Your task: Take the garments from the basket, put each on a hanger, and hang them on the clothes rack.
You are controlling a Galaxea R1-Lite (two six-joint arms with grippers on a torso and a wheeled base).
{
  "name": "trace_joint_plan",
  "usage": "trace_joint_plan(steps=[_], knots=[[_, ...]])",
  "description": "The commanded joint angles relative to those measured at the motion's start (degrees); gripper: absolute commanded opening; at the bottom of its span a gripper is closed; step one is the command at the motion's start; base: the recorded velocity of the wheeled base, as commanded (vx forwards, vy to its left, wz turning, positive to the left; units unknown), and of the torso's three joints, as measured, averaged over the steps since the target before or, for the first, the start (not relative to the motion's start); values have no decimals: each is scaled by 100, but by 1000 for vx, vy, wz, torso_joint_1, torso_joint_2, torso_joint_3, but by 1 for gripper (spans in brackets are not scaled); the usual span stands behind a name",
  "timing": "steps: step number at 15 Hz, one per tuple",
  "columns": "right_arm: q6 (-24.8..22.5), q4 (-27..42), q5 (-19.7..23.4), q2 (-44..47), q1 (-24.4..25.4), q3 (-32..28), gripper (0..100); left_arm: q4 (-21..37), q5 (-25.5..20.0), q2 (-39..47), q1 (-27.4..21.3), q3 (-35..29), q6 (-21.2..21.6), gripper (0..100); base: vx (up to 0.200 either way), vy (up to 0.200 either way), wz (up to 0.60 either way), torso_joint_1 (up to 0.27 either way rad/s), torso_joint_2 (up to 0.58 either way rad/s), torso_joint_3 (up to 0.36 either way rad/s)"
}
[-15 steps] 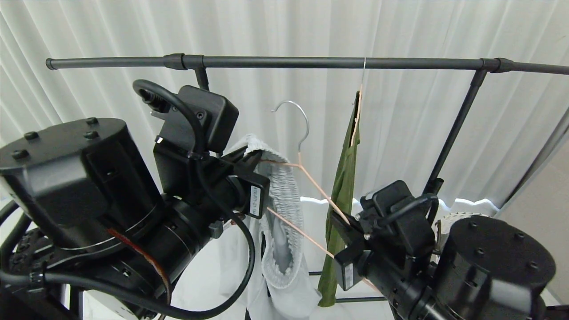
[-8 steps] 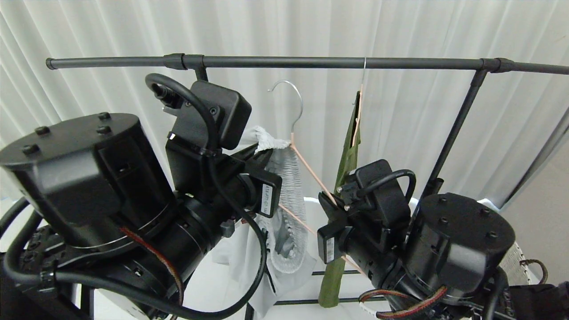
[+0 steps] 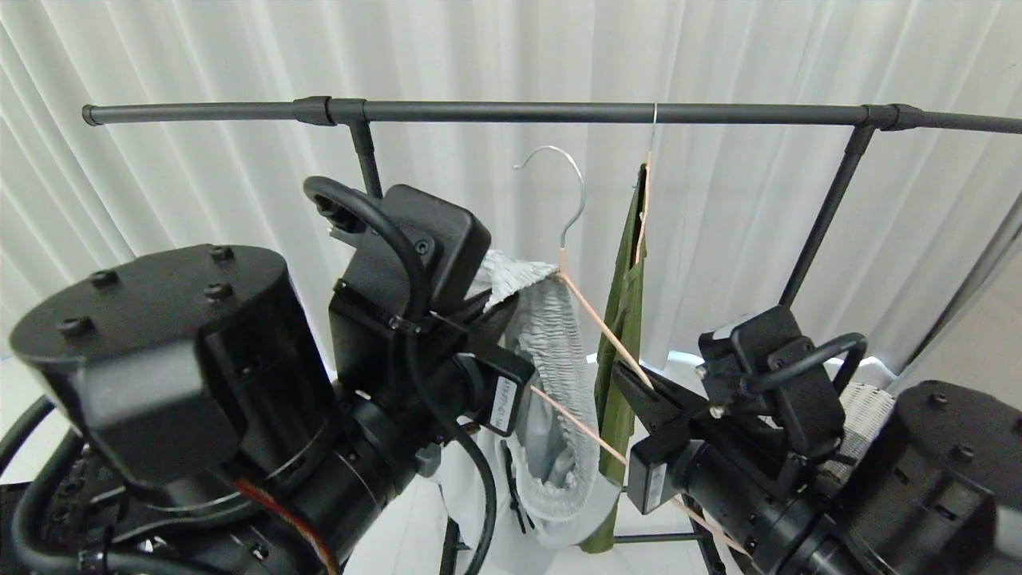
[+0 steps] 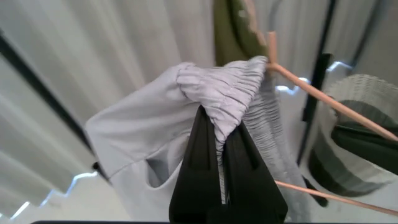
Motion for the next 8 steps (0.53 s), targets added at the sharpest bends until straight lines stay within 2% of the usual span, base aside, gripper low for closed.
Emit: trace_joint_plan(steps=[1,8], knots=[[-9,-15,4,-267,83,85,0,-5,1,161,-332,16,-3,0,0,0,0,0,0,0],[-44,-121,4,-416,153,32,0,-13,273,213,-279,25,-47,0,0,0,0,0,0,0]])
